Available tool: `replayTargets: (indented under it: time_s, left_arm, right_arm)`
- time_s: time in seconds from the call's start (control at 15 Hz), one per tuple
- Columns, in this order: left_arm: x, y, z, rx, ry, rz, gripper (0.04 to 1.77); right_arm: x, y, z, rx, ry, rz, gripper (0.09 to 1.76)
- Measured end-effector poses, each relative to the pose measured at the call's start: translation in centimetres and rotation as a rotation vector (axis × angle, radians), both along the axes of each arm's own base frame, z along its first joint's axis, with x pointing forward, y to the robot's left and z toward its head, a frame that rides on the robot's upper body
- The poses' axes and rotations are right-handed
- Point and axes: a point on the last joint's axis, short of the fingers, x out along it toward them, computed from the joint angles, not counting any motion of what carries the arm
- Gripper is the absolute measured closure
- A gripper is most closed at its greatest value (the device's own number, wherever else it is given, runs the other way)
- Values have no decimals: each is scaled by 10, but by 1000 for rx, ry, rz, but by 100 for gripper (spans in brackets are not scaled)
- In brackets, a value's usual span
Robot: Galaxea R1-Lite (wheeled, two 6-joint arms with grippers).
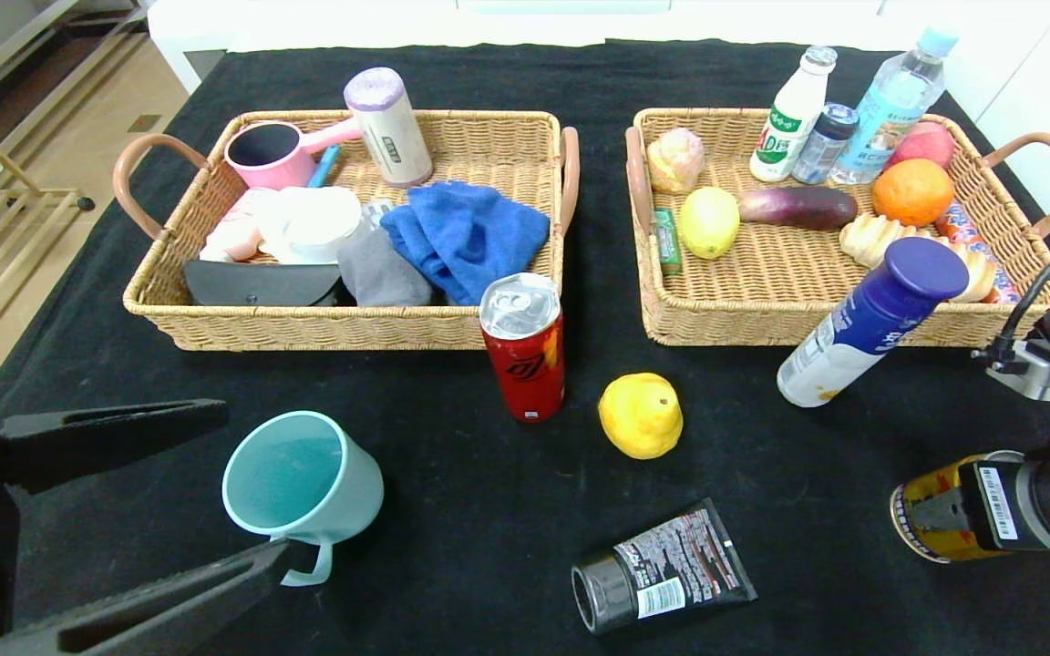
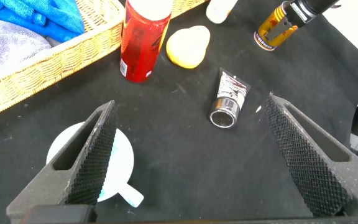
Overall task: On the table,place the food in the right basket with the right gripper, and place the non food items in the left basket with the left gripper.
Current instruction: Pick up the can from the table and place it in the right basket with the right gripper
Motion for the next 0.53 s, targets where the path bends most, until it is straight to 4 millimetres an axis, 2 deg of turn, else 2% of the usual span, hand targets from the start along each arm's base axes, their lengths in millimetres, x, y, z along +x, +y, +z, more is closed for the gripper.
replayTargets:
  time_s: [0.53]
  left_arm:
    - [-1, 0, 0, -1, -5, -1, 9]
  right_arm:
    - [-1, 0, -3, -5, 9, -1, 66]
